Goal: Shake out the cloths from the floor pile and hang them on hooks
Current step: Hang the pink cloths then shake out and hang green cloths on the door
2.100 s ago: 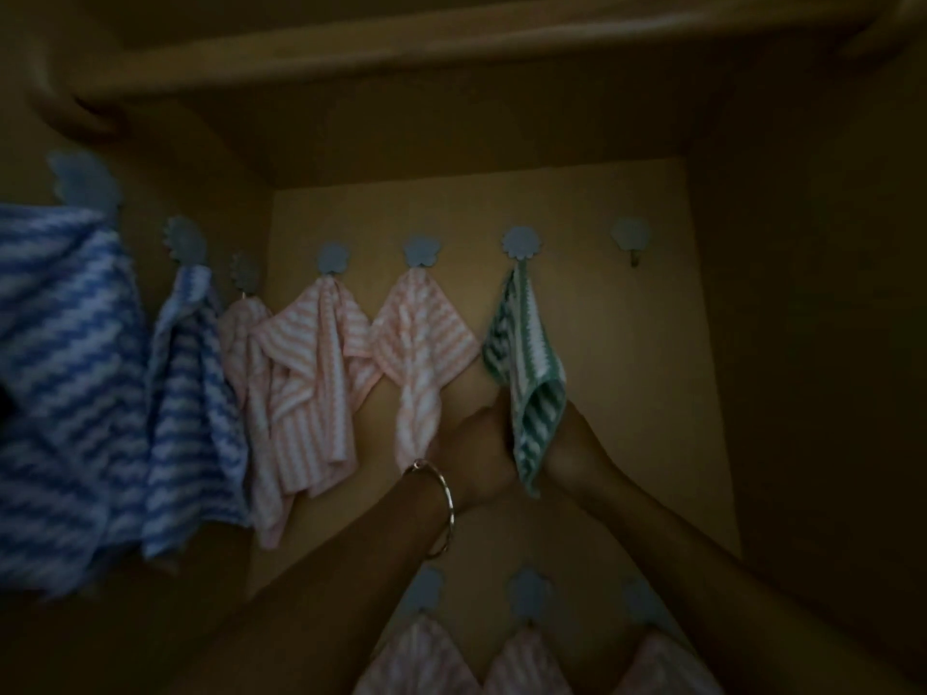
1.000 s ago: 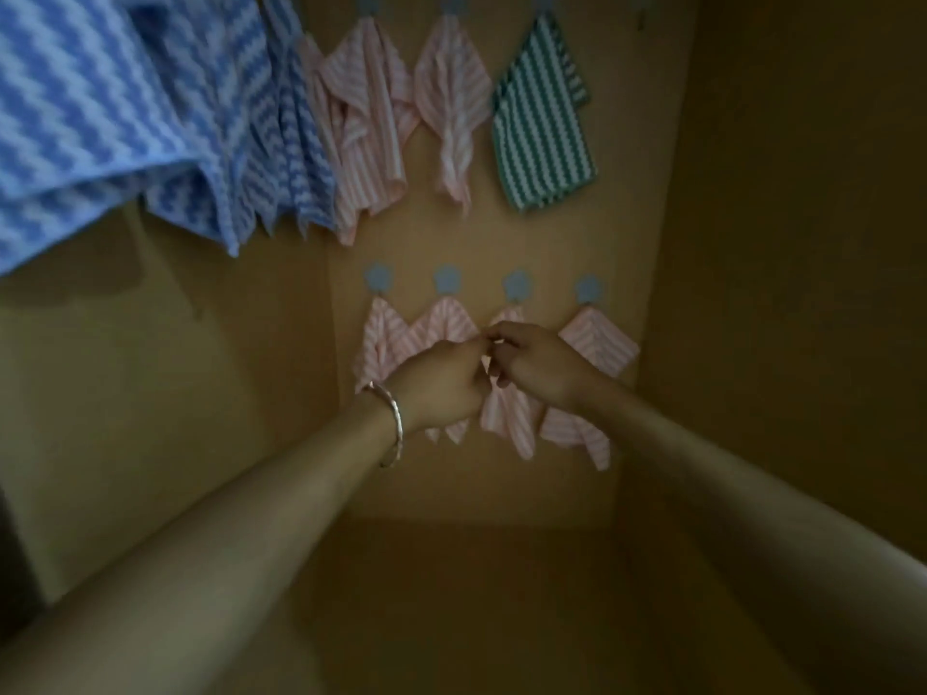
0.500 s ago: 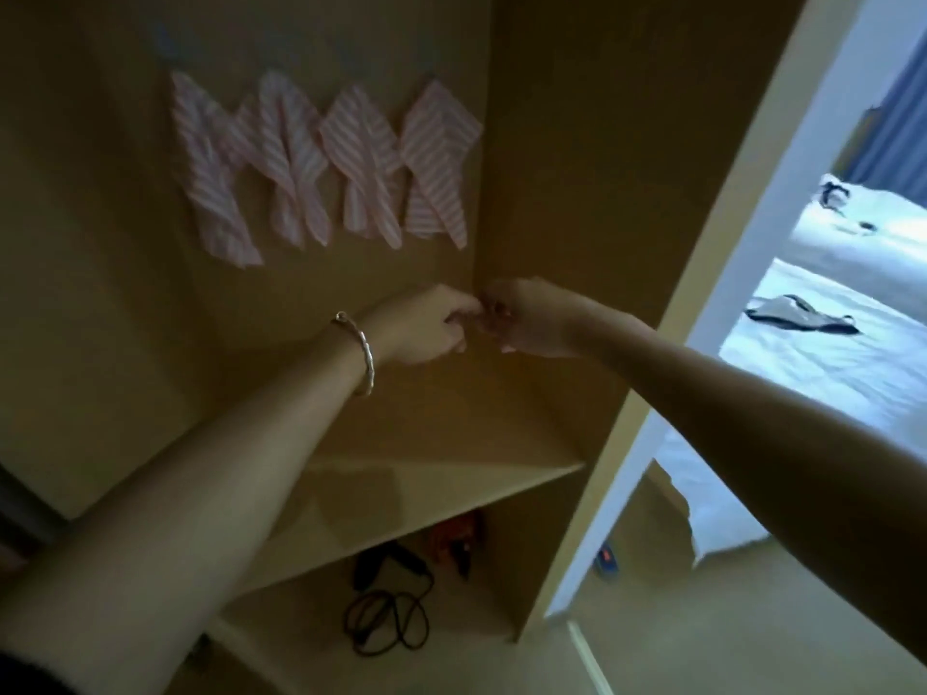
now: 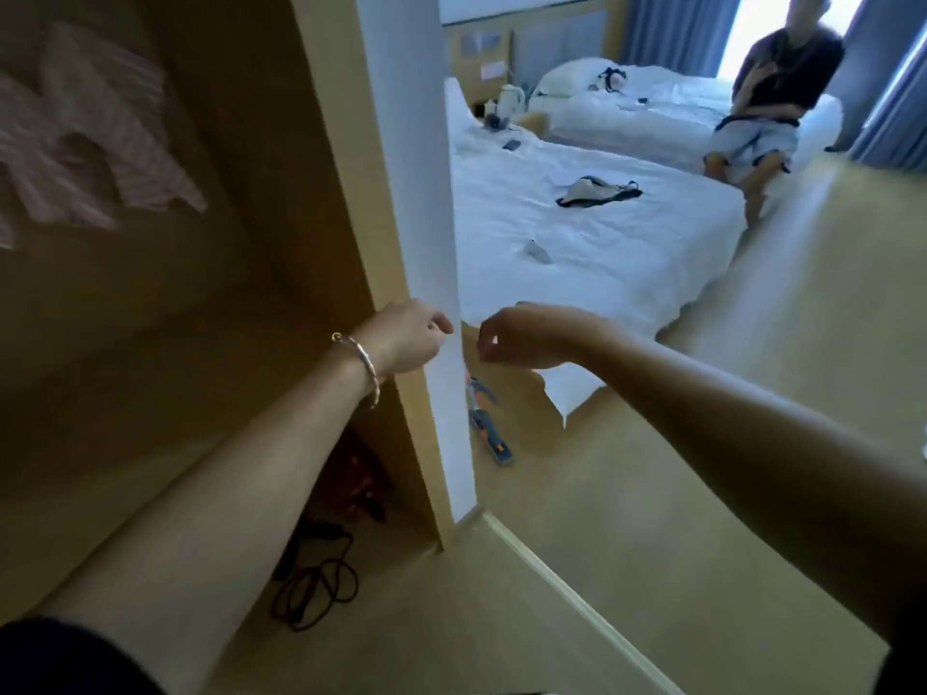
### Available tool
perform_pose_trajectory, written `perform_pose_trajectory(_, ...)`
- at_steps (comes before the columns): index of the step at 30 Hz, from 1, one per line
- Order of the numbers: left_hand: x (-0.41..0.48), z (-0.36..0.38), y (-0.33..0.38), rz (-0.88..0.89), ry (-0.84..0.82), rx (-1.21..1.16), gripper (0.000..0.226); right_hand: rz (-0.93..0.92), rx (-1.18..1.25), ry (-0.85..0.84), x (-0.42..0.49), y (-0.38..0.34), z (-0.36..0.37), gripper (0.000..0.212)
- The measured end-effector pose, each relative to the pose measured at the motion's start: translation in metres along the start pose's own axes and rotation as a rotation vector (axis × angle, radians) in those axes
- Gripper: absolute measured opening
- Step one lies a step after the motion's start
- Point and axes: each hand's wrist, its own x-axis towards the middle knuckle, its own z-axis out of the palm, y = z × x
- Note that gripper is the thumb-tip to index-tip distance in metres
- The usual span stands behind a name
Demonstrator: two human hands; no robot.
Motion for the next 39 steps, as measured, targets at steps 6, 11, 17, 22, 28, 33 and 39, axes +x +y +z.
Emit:
perform_pose_trajectory(6,0.021,0.123,0.171,0.232,-0.228,0.022,0.036,0.271,0.206,-0.047,-0.115,0.163,0.044,0.025)
perform_pose_trajectory(11,0.024,0.201,0.289,0.342,-0.325,0.020,0.033,0.461,0.296,-0.055,-0.218,0.271,0.071,0.025)
perform_pose_trajectory(17,0.023,0.263,0.383,0.463,-0.399,0.058,0.030,0.649,0.458,0.018,-0.309,0.350,0.105,0.026)
perform_pose_trajectory(22,0.036,0.304,0.441,0.549,-0.474,0.116,0.031,0.746,0.543,0.031,-0.360,0.386,0.126,0.027)
perform_pose_trajectory(28,0.065,0.357,0.510,0.666,-0.601,0.159,0.031,0.892,0.580,0.064,-0.413,0.455,0.142,0.027)
perform_pose_trajectory(33,0.114,0.411,0.579,0.710,-0.678,0.190,0.032,0.962,0.593,0.029,-0.431,0.543,0.151,0.030)
perform_pose_trajectory(39,0.191,0.471,0.660,0.721,-0.793,0.271,0.032,1.060,0.679,-0.036,-0.433,0.647,0.170,0.032)
